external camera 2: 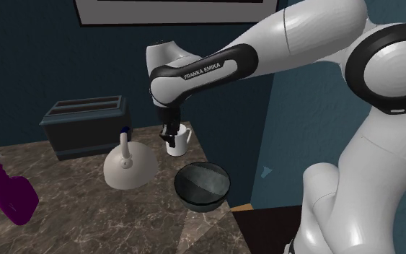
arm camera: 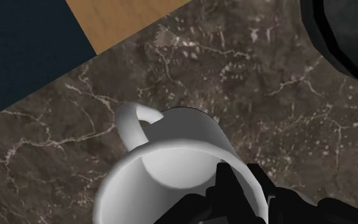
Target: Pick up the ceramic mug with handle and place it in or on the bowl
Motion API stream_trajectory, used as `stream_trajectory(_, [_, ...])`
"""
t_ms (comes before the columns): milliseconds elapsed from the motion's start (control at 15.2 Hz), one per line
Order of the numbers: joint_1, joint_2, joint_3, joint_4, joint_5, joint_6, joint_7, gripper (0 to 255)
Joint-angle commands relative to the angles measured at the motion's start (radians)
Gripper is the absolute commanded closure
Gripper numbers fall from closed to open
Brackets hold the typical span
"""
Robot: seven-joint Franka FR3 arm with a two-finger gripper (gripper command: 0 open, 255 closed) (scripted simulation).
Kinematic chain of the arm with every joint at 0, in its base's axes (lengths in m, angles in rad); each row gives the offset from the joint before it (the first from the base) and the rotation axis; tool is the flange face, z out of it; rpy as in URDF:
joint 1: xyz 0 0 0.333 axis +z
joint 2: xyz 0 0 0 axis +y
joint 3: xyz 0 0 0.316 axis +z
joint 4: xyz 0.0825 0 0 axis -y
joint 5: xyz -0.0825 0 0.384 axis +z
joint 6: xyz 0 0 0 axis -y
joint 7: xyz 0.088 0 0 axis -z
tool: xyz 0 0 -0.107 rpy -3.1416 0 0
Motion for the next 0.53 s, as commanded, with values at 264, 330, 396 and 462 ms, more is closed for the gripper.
stream_trajectory(264, [0.002, -0.018, 0.006, 0.066, -0.002, -0.083, 0.000, 255])
stream_trajectory(330, [0.003, -0.020, 0.007, 0.078, -0.002, -0.097, -0.001, 255])
stream_trajectory(396, [0.003, -0.021, 0.008, 0.090, -0.002, -0.110, -0.001, 255])
stream_trajectory(462, [0.003, -0.023, 0.009, 0.102, -0.002, -0.124, -0.002, 255])
